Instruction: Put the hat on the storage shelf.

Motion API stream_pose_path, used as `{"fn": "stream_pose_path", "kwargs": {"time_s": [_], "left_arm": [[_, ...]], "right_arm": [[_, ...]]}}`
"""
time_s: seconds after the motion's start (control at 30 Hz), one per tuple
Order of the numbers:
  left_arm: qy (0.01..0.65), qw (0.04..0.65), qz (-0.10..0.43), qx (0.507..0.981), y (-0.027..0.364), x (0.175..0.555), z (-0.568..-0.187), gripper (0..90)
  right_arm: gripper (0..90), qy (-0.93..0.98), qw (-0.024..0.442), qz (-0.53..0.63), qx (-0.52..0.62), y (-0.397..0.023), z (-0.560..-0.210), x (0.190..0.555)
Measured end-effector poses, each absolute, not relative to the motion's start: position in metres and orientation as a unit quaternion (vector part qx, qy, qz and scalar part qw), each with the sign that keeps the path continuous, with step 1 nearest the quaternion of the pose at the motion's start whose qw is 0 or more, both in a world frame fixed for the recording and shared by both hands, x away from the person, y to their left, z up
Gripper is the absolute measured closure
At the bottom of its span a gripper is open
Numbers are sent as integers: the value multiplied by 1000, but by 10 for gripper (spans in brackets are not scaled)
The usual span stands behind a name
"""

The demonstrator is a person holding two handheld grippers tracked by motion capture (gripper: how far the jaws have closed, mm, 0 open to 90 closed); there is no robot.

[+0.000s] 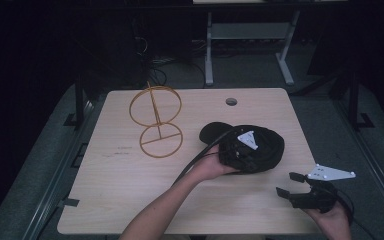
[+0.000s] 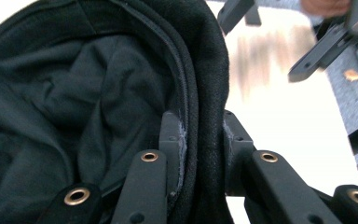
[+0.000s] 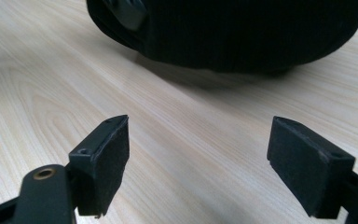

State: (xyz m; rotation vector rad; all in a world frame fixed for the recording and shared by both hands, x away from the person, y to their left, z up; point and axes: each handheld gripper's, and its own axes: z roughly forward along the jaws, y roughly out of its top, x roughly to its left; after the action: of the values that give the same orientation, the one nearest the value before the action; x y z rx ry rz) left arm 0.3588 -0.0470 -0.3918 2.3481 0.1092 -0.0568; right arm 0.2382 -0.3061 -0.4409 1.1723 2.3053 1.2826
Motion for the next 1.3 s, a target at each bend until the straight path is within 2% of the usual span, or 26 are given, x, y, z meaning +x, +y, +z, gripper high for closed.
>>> {"fn": "stream_pose_path", "kwargs": {"time_s": [0.33, 1.3], "left_arm": [[63, 449, -50, 890, -23, 358, -366, 744], [73, 555, -90, 824, 24, 343, -322, 740]], "right_arm": [[203, 787, 144, 450, 395, -299, -436, 239], [146, 753, 204, 509, 364, -269, -419, 235]]}}
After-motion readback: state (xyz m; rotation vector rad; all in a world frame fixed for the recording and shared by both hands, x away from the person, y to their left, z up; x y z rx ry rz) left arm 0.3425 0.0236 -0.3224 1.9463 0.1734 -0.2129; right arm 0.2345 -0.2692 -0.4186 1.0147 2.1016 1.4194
